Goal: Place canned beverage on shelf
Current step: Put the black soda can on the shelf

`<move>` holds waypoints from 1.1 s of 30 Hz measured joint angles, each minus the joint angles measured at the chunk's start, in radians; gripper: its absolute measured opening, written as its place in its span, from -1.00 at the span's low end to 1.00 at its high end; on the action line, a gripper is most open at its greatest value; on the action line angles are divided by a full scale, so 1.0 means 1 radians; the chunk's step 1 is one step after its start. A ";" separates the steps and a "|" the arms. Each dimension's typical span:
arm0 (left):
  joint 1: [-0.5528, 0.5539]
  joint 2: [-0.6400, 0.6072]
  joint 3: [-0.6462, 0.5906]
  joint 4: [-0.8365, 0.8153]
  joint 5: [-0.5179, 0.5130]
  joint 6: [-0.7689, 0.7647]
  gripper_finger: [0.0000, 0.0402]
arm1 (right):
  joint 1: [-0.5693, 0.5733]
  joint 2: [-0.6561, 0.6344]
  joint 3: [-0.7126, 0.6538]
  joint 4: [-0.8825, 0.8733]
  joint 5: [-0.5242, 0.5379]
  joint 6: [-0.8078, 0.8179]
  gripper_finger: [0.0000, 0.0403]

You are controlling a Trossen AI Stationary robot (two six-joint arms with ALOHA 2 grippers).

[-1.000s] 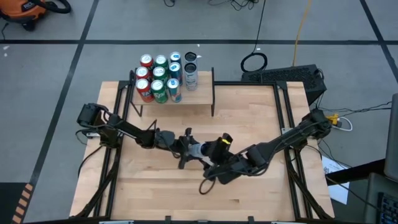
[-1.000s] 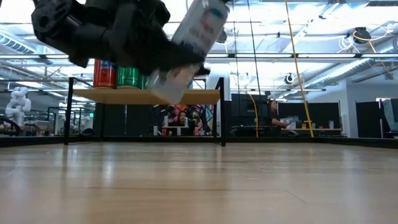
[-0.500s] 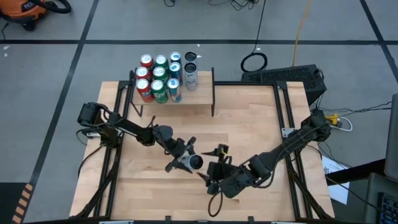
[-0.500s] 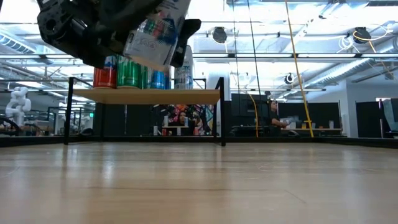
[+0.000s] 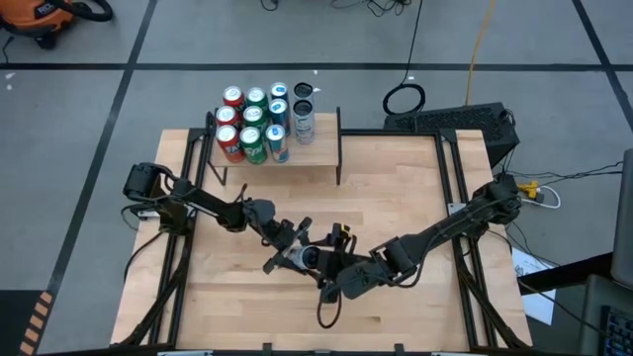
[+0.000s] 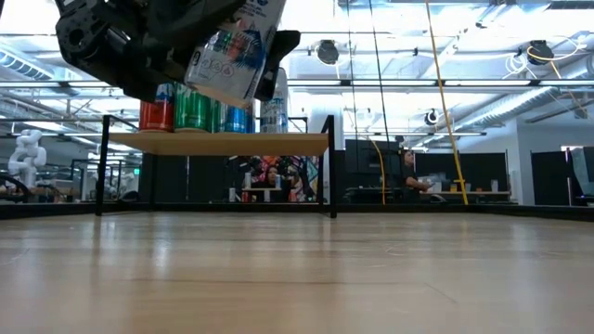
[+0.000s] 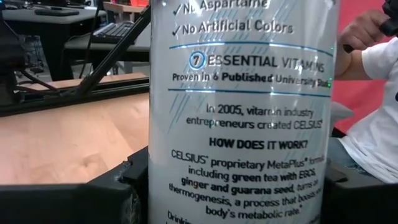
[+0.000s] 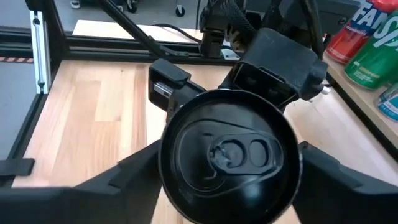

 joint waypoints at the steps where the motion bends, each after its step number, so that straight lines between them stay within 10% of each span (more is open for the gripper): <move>1: 0.000 0.000 0.000 0.000 -0.004 0.001 0.22 | 0.000 0.000 0.000 -0.001 0.001 0.006 0.36; 10: -0.013 -0.004 0.002 -0.063 -0.135 0.021 0.35 | -0.023 -0.012 -0.002 -0.035 -0.007 0.050 0.16; 18: 0.027 -0.207 0.000 -0.494 -0.664 0.028 0.61 | -0.148 -0.038 0.215 -0.432 -0.002 0.112 0.16; 25: -0.014 -0.420 -0.009 -0.744 -1.003 -0.015 0.62 | -0.351 -0.038 0.396 -0.559 -0.223 -0.035 0.16; 33: -0.069 -0.457 -0.008 -0.938 -1.112 -0.124 0.62 | -0.614 -0.039 0.455 -0.548 -0.464 -0.157 0.16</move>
